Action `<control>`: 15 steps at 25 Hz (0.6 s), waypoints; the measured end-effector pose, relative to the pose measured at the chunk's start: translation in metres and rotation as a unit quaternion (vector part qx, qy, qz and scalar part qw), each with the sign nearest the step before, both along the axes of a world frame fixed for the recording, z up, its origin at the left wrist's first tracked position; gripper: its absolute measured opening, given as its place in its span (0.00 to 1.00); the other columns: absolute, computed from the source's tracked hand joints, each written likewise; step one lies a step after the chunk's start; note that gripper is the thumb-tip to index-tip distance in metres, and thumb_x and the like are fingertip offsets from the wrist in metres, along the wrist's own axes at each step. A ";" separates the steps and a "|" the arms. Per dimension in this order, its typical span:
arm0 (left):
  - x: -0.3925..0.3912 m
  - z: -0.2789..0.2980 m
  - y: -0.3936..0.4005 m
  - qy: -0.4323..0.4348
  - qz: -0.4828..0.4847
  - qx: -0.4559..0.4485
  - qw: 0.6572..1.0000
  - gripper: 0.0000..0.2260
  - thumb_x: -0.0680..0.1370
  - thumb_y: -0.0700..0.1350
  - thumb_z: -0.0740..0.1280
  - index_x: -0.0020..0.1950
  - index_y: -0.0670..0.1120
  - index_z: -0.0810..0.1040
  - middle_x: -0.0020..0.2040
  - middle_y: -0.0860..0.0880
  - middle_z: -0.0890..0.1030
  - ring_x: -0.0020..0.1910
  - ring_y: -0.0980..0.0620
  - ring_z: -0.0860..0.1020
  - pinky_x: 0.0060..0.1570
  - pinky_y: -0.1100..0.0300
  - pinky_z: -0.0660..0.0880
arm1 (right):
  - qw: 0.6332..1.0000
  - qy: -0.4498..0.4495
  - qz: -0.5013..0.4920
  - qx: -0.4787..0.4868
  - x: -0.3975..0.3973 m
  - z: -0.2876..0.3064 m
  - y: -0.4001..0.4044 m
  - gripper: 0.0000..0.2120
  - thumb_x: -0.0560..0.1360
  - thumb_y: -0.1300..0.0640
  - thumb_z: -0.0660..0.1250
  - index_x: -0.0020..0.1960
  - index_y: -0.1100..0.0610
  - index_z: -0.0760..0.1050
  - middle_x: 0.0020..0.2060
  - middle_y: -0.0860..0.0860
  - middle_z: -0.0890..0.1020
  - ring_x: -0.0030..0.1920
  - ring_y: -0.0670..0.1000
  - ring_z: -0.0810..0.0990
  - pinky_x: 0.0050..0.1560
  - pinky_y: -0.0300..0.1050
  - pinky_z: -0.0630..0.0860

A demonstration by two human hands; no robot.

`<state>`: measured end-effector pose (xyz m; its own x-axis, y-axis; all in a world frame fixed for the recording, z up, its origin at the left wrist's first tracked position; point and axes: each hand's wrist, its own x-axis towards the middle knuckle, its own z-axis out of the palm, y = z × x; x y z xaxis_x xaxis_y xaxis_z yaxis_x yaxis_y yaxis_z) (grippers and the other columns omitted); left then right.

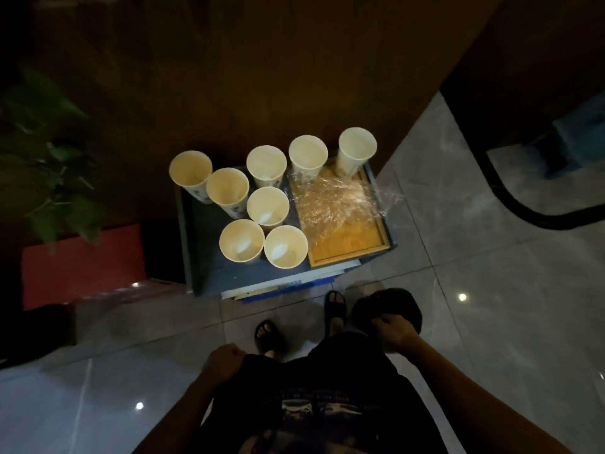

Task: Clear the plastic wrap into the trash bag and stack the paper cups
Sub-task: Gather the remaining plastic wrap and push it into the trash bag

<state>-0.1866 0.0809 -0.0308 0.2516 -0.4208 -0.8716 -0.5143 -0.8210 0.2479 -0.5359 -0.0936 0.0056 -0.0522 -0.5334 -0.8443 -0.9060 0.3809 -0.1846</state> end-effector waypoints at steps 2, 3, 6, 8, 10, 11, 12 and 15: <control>-0.012 -0.001 -0.003 -0.010 0.031 0.002 0.999 0.12 0.81 0.45 0.62 0.54 0.39 0.80 0.58 0.41 0.81 0.56 0.46 0.79 0.54 0.59 0.72 | 0.998 -0.022 0.059 -0.003 0.005 -0.001 -0.023 0.12 0.82 0.52 0.62 0.53 0.59 0.80 0.51 0.58 0.82 0.56 0.59 0.81 0.48 0.42 0.70; -0.022 0.000 -0.007 -0.010 0.045 -0.001 0.999 0.12 0.81 0.45 0.62 0.54 0.38 0.80 0.58 0.41 0.81 0.56 0.46 0.79 0.54 0.59 0.72 | 0.995 -0.030 0.097 0.001 0.006 -0.001 -0.034 0.14 0.83 0.52 0.61 0.53 0.60 0.80 0.51 0.58 0.82 0.55 0.59 0.81 0.47 0.41 0.69; -0.060 0.010 -0.027 -0.014 0.022 -0.002 1.000 0.11 0.83 0.47 0.59 0.50 0.42 0.79 0.56 0.42 0.81 0.55 0.47 0.79 0.49 0.61 0.70 | 0.981 -0.052 0.186 0.005 0.007 0.004 -0.064 0.18 0.84 0.51 0.57 0.49 0.62 0.79 0.48 0.58 0.83 0.54 0.59 0.81 0.45 0.43 0.69; -0.083 0.016 -0.047 -0.013 -0.010 0.002 1.000 0.12 0.83 0.48 0.58 0.45 0.46 0.76 0.52 0.45 0.80 0.55 0.47 0.79 0.46 0.62 0.69 | 0.970 -0.077 0.231 -0.007 0.008 0.012 -0.086 0.20 0.85 0.50 0.55 0.52 0.62 0.80 0.51 0.58 0.83 0.57 0.60 0.80 0.52 0.46 0.74; -0.102 0.025 -0.073 -0.022 -0.043 0.008 0.999 0.11 0.83 0.49 0.57 0.50 0.46 0.75 0.52 0.45 0.79 0.58 0.44 0.79 0.50 0.58 0.73 | 0.955 -0.092 0.281 -0.019 0.008 0.025 -0.106 0.19 0.85 0.50 0.56 0.60 0.62 0.79 0.59 0.59 0.82 0.59 0.59 0.80 0.55 0.47 0.73; -0.111 0.031 -0.088 -0.029 -0.050 0.013 0.998 0.13 0.82 0.49 0.57 0.57 0.44 0.76 0.56 0.44 0.79 0.59 0.43 0.78 0.55 0.56 0.75 | 0.948 -0.095 0.301 -0.027 0.008 0.033 -0.115 0.17 0.84 0.50 0.56 0.62 0.60 0.77 0.59 0.58 0.82 0.58 0.58 0.80 0.53 0.47 0.73; -0.120 0.037 -0.102 -0.039 -0.063 0.013 0.997 0.16 0.82 0.50 0.57 0.63 0.42 0.75 0.61 0.42 0.79 0.61 0.43 0.78 0.59 0.53 0.75 | 0.945 -0.103 0.309 -0.038 0.006 0.043 -0.122 0.16 0.84 0.49 0.58 0.62 0.58 0.76 0.58 0.57 0.83 0.57 0.58 0.81 0.50 0.46 0.72; -0.149 0.063 -0.151 -0.045 -0.110 -0.027 0.993 0.16 0.81 0.51 0.59 0.62 0.44 0.76 0.62 0.43 0.79 0.59 0.44 0.78 0.60 0.50 0.76 | 0.933 -0.154 0.315 -0.086 0.002 0.084 -0.149 0.15 0.82 0.44 0.60 0.61 0.52 0.77 0.54 0.52 0.85 0.53 0.53 0.83 0.50 0.45 0.76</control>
